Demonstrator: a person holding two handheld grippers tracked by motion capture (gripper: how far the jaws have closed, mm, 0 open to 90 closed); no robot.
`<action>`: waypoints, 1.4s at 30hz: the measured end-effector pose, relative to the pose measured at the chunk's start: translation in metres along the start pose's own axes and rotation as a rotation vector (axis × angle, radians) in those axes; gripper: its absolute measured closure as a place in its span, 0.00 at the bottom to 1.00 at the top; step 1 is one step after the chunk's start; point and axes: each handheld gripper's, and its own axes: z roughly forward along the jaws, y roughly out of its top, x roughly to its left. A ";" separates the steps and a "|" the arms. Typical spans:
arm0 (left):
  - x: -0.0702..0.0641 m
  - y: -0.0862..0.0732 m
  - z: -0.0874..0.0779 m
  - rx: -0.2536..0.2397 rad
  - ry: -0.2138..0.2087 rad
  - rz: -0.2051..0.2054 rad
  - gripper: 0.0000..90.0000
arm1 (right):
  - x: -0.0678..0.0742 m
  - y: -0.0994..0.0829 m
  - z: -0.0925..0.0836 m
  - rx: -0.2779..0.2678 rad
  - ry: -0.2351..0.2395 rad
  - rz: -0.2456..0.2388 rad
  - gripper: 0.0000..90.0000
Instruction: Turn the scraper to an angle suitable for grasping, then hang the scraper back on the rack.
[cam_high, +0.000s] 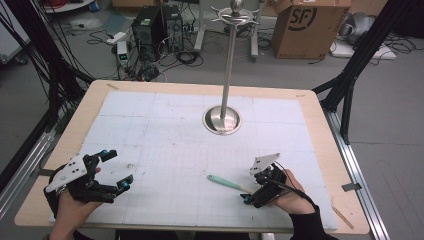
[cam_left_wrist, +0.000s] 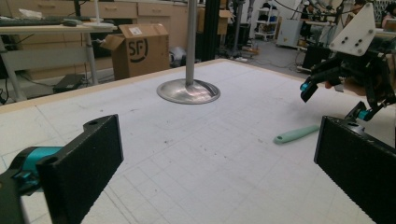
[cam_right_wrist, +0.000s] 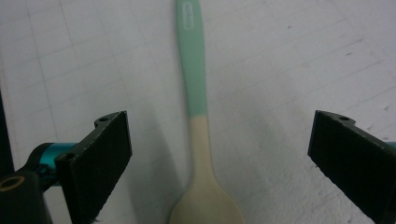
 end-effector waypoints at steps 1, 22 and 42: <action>0.000 0.000 0.000 0.000 0.000 0.000 0.02 | 0.000 0.001 0.002 0.014 0.001 0.007 0.07; 0.001 -0.001 -0.004 -0.003 0.009 -0.009 0.02 | 0.010 0.020 0.011 0.206 0.035 -0.032 0.64; 0.000 0.001 -0.006 -0.009 0.023 -0.011 0.02 | 0.006 0.031 0.013 0.316 0.036 -0.063 0.89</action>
